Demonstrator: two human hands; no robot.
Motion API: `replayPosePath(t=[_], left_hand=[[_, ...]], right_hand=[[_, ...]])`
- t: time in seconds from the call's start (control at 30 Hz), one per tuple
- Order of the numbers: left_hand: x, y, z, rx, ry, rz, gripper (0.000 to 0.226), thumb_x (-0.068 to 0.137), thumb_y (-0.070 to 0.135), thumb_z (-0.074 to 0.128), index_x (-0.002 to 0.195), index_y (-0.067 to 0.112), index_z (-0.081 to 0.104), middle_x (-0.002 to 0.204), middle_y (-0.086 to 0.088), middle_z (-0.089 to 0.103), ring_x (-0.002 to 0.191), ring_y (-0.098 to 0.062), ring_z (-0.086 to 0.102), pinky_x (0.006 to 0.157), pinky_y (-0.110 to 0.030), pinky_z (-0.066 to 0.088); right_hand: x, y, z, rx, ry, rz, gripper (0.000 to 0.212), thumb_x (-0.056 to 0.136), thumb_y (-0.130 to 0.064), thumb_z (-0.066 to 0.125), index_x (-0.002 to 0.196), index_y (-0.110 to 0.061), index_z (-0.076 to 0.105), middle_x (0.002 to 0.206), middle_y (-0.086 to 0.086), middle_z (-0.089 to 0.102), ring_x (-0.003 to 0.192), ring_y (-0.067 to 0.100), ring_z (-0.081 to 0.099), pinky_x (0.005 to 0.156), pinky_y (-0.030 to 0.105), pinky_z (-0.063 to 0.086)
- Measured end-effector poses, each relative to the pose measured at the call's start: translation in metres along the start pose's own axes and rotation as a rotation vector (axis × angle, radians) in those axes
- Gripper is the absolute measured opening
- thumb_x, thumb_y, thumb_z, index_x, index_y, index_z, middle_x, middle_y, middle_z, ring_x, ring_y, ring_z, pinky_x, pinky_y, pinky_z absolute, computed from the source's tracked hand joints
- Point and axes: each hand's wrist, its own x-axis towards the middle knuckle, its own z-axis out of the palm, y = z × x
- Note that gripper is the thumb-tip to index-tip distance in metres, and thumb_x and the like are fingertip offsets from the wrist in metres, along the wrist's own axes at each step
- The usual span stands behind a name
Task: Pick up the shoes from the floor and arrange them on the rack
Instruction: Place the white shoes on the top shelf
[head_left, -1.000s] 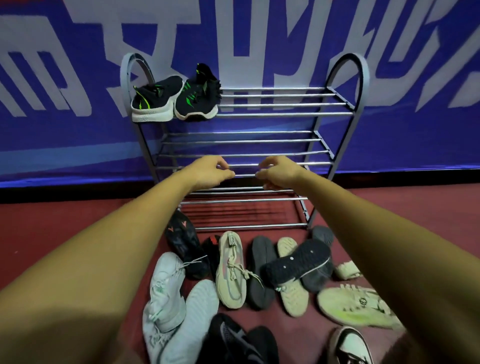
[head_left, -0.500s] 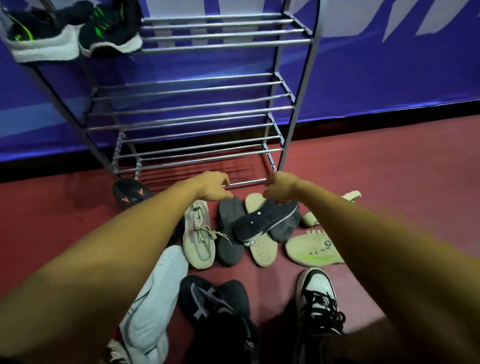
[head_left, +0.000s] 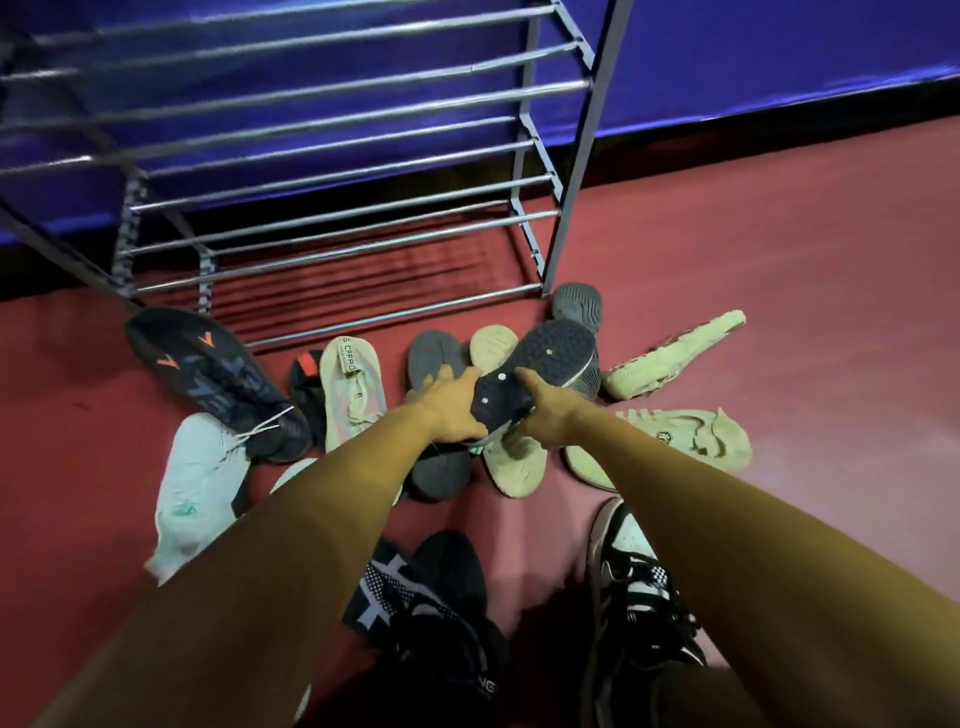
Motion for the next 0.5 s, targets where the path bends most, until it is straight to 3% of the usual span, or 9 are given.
replayPosePath(t=[0.07, 0.13, 0.33, 0.5], left_hand=[[0.004, 0.002, 0.006, 0.058, 0.026, -0.006, 0.101, 0.072, 0.051, 0.077, 0.152, 0.034, 0.017, 0.143, -0.015, 0.034, 0.132, -0.041, 0.034, 0.104, -0.052, 0.039], [0.005, 0.005, 0.01, 0.092, 0.047, -0.011, 0.105, 0.068, 0.057, 0.078, 0.151, 0.035, 0.018, 0.141, -0.013, 0.039, 0.131, -0.039, 0.033, 0.102, -0.05, 0.039], [-0.006, 0.015, 0.001, -0.092, 0.057, -0.049, 0.09, 0.069, 0.051, 0.074, 0.145, 0.028, 0.035, 0.133, -0.011, 0.056, 0.127, -0.036, 0.046, 0.104, -0.039, 0.04], [-0.043, 0.026, -0.043, -0.19, 0.021, 0.022, 0.073, 0.074, 0.051, 0.076, 0.137, 0.027, 0.048, 0.128, -0.001, 0.062, 0.118, -0.027, 0.058, 0.102, -0.035, 0.044]], right_hand=[[0.003, 0.003, 0.005, 0.037, -0.026, 0.009, 0.087, 0.089, -0.017, 0.059, 0.158, -0.026, 0.007, 0.153, 0.016, 0.04, 0.137, 0.033, 0.043, 0.108, 0.033, 0.038], [0.002, 0.005, 0.009, 0.102, -0.033, 0.006, 0.089, 0.087, -0.012, 0.058, 0.159, -0.024, 0.007, 0.157, 0.012, 0.035, 0.143, 0.029, 0.035, 0.114, 0.031, 0.032], [-0.03, 0.003, -0.007, 0.154, 0.027, 0.001, 0.08, 0.09, -0.004, 0.048, 0.159, -0.023, 0.011, 0.154, 0.008, 0.04, 0.138, 0.023, 0.041, 0.094, 0.014, 0.032], [-0.059, -0.019, -0.048, -0.054, 0.103, -0.045, 0.077, 0.089, -0.009, 0.049, 0.158, -0.026, 0.02, 0.145, 0.012, 0.051, 0.127, 0.029, 0.052, 0.088, 0.024, 0.04]])
